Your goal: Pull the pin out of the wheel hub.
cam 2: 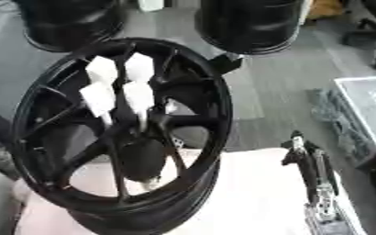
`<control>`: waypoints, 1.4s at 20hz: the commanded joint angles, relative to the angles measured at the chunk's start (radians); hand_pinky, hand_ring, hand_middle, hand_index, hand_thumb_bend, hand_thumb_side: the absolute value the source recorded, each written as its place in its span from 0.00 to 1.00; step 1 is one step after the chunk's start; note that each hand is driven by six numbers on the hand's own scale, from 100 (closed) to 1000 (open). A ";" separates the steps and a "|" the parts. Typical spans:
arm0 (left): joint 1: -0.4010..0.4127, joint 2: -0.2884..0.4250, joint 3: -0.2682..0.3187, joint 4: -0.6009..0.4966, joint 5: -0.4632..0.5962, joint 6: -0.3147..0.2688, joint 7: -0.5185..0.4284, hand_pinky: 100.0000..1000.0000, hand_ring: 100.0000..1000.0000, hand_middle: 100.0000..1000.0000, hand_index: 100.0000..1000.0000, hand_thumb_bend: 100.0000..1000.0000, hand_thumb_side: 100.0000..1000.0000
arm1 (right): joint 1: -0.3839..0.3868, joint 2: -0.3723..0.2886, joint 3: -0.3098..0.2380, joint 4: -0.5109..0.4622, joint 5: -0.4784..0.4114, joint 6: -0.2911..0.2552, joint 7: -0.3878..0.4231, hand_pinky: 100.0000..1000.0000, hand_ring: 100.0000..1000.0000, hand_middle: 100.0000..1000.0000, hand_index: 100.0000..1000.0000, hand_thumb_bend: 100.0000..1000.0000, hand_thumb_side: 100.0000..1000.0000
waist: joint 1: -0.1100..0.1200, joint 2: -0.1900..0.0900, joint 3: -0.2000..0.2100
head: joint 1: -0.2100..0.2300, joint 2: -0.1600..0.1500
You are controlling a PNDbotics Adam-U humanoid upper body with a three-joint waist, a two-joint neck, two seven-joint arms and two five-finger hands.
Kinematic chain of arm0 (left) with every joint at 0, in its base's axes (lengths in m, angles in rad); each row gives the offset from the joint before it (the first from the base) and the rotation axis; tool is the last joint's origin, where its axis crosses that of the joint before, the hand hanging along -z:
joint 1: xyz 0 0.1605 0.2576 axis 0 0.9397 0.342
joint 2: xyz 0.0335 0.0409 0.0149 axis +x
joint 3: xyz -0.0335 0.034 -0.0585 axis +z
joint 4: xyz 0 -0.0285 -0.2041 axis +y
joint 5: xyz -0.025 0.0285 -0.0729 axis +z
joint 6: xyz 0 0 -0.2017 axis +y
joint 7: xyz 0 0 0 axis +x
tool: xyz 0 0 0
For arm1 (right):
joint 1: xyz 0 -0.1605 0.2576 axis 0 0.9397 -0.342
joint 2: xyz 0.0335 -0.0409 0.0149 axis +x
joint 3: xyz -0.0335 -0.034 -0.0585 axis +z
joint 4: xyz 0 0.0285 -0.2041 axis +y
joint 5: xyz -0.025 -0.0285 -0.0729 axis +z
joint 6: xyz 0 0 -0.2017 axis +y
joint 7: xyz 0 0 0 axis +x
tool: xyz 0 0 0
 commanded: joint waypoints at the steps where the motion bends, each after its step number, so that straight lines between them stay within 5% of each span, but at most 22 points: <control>1: -0.005 0.054 0.002 -0.029 0.008 -0.021 0.000 0.64 0.50 0.53 0.75 0.33 0.55 | -0.009 -0.012 -0.001 -0.008 -0.005 0.002 0.001 0.45 0.30 0.25 0.46 0.00 0.88 | -0.001 -0.018 -0.003 | 0.002 -0.001; 5: -0.008 0.190 0.001 -0.061 0.050 -0.101 0.023 0.64 0.51 0.54 0.76 0.32 0.50 | -0.010 -0.015 0.001 -0.007 -0.006 0.003 0.002 0.45 0.30 0.25 0.46 0.00 0.88 | 0.003 -0.018 -0.010 | 0.005 -0.001; 11: -0.044 0.540 0.002 -0.032 0.106 -0.327 0.084 0.67 0.56 0.59 0.79 0.37 0.36 | -0.010 -0.024 0.005 -0.003 -0.006 0.005 0.006 0.45 0.30 0.25 0.46 0.00 0.89 | 0.017 -0.023 -0.028 | -0.001 -0.001; 14: -0.118 0.764 -0.055 0.063 0.063 -0.485 0.043 0.70 0.60 0.62 0.80 0.37 0.22 | -0.010 -0.030 0.011 -0.003 -0.003 0.005 0.012 0.45 0.30 0.25 0.46 0.00 0.90 | 0.025 -0.025 -0.042 | -0.004 -0.001; 17: -0.249 0.903 -0.157 0.184 -0.040 -0.650 -0.065 0.74 0.67 0.66 0.80 0.42 0.15 | -0.011 -0.036 0.021 -0.001 0.000 0.007 0.020 0.45 0.30 0.25 0.46 0.00 0.92 | 0.036 -0.027 -0.062 | 0.000 -0.001; 21: -0.433 0.906 -0.277 0.302 -0.173 -0.808 -0.267 0.76 0.71 0.69 0.81 0.48 0.14 | -0.015 -0.040 0.031 0.000 0.003 0.008 0.031 0.45 0.30 0.25 0.46 0.00 0.93 | 0.045 -0.027 -0.082 | -0.001 -0.001; 28: -0.711 0.711 -0.429 0.443 -0.346 -0.915 -0.478 0.76 0.71 0.68 0.79 0.46 0.08 | -0.017 -0.041 0.038 0.005 0.003 0.011 0.038 0.45 0.30 0.25 0.46 0.00 0.96 | 0.052 -0.029 -0.091 | -0.012 -0.004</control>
